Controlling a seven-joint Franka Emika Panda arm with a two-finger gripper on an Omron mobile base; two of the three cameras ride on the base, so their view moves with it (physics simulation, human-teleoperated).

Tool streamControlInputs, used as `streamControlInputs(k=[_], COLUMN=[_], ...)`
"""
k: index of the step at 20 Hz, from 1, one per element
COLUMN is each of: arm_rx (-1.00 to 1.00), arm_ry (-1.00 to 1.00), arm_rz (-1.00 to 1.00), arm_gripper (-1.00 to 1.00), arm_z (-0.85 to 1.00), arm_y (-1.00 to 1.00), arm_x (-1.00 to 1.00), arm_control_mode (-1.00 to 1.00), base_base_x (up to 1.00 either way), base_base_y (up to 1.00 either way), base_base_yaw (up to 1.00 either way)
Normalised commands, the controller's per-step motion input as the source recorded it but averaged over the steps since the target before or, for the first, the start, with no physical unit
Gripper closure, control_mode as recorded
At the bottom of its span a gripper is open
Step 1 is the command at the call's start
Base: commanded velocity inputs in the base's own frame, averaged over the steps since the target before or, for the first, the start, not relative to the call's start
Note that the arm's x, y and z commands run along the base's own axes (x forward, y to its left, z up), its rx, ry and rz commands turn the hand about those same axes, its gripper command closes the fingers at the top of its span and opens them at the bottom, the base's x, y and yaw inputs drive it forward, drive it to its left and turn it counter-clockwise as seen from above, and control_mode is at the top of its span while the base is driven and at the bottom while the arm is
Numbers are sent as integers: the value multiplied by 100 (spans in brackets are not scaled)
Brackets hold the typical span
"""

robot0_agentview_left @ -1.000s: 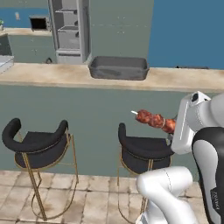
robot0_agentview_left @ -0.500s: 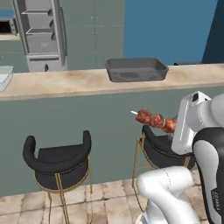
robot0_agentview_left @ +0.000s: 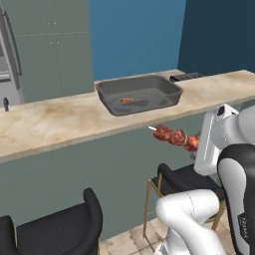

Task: Place the cold items (lemon and cucumber) from the fridge in one tupperware on the dining counter. Place the warm items (kebab skewer and hot dog) in the stove area in another tupperware.

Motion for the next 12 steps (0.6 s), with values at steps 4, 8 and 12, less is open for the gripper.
streamControlInputs(k=[4,8,12], arm_rx=[0,0,-2], arm_ry=[0,0,-2], arm_rz=[0,0,0], arm_gripper=[100,100,100], arm_z=[0,0,61], arm_y=[0,0,36], arm_x=[0,0,72], arm_control_mode=[100,100,-100], base_base_x=[82,91,23], base_base_y=[86,84,16], base_base_yaw=[-15,0,0])
